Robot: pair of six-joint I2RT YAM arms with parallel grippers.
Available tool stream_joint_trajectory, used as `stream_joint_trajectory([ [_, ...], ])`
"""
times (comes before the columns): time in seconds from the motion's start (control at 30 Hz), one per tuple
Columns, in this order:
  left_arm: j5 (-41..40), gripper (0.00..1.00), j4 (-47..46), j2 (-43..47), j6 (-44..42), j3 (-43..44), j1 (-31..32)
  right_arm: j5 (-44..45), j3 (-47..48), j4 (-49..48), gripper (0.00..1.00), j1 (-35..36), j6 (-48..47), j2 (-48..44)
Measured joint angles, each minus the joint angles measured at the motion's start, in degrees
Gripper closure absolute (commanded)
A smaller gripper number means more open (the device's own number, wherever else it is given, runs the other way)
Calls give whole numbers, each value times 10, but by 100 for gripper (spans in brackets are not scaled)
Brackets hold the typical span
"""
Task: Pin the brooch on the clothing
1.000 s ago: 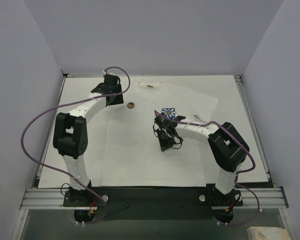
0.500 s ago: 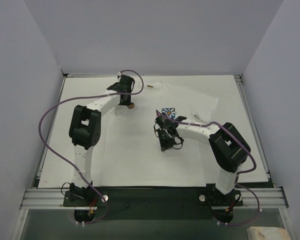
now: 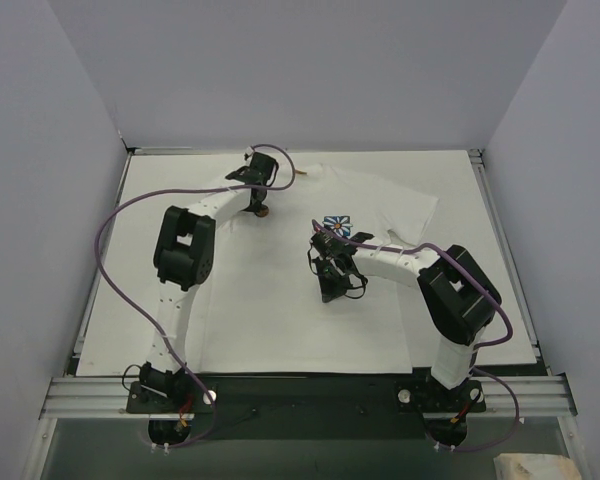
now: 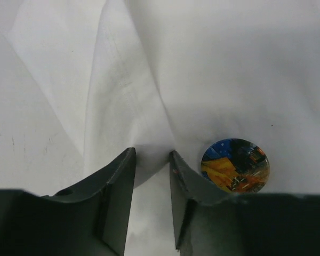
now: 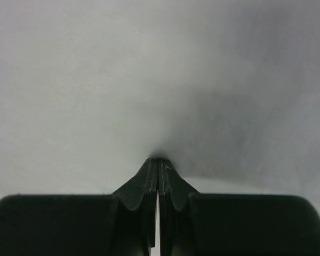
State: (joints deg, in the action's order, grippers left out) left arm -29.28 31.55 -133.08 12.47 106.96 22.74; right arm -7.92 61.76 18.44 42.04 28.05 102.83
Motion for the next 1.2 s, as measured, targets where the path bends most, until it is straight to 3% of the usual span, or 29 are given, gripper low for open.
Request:
stream_joint_trajectory([
  [0.13,-7,98,1,-10,-3,13,0,0,0,0,100,0,0,0],
  [0.17,-10,100,2,-11,-3,13,0,0,0,0,100,0,0,0],
  [0.47,-20,100,-1,7,25,-17,-15,0,0,0,100,0,0,0],
  [0.67,-16,100,-25,92,66,-112,-58,-1,0,0,100,0,0,0],
  [0.97,46,99,-106,231,168,-291,-172,-3,1,0,100,0,-1,1],
  [1.0,61,96,-120,242,183,-320,-190,-3,1,0,100,0,-2,1],
  [1.03,72,83,-123,246,191,-336,-199,-3,1,0,100,0,-2,1],
  [1.07,89,77,-132,250,203,-356,-215,-4,1,0,100,0,-2,1],
  [1.1,107,63,-141,251,212,-375,-228,-4,1,0,100,0,-2,1],
  [1.13,124,39,-152,251,222,-394,-242,-4,1,0,100,0,-2,1],
  [1.2,156,29,-186,264,240,-419,-266,-4,1,0,100,0,-2,1],
])
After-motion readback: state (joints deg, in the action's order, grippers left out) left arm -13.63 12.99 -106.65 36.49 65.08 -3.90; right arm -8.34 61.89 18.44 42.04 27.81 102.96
